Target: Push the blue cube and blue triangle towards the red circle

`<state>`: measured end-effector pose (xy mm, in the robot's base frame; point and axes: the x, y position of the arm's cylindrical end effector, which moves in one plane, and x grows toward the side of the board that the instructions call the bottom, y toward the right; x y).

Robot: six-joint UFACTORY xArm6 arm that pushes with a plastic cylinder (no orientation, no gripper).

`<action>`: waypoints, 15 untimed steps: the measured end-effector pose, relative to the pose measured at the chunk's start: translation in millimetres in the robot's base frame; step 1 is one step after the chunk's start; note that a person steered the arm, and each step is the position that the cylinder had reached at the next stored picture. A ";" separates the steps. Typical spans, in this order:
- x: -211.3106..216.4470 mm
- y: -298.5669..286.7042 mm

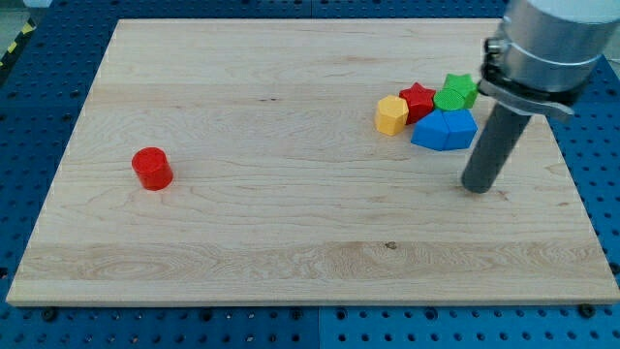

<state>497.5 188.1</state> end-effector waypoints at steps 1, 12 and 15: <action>-15.8 0.0; -55.1 -54.5; -69.6 -144.6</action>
<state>427.9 43.5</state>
